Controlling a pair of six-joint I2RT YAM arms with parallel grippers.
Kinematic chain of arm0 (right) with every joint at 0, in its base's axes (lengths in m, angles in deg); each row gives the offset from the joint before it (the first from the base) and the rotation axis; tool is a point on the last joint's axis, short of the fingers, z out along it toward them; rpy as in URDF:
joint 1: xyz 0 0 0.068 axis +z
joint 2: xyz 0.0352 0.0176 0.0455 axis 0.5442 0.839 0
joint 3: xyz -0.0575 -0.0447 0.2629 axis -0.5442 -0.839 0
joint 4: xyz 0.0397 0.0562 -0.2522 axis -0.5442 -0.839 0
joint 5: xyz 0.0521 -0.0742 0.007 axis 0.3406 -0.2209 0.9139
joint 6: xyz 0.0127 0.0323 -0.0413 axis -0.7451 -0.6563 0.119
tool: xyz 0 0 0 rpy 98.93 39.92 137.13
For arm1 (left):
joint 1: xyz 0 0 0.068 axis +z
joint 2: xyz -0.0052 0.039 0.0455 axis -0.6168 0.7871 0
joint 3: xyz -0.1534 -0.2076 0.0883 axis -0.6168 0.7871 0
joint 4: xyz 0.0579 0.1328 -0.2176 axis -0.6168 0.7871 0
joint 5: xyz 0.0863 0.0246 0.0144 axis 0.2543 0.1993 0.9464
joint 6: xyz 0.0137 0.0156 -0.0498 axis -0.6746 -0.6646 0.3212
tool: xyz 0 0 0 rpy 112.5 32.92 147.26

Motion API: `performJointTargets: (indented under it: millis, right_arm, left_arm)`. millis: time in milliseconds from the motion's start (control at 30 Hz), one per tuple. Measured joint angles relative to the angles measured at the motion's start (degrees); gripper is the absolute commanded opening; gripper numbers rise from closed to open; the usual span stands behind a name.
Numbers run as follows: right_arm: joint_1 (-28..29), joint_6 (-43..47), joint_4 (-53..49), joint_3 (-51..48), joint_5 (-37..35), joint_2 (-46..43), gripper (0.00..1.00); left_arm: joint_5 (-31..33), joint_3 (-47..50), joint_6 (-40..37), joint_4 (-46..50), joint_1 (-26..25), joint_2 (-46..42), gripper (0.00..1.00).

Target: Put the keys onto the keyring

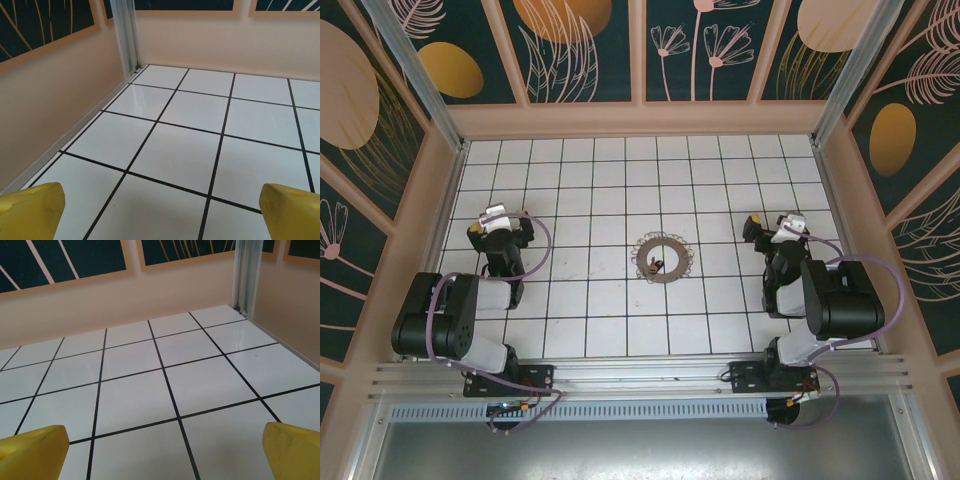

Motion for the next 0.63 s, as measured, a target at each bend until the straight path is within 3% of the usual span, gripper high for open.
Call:
performJointTargets:
  millis: [633]
  right_arm:
    - [0.7,0.4,-0.4,0.3,-1.7,0.0,0.99]
  left_arm:
    - [-2.8,0.0,0.5,-2.2,0.1,0.0,0.99]
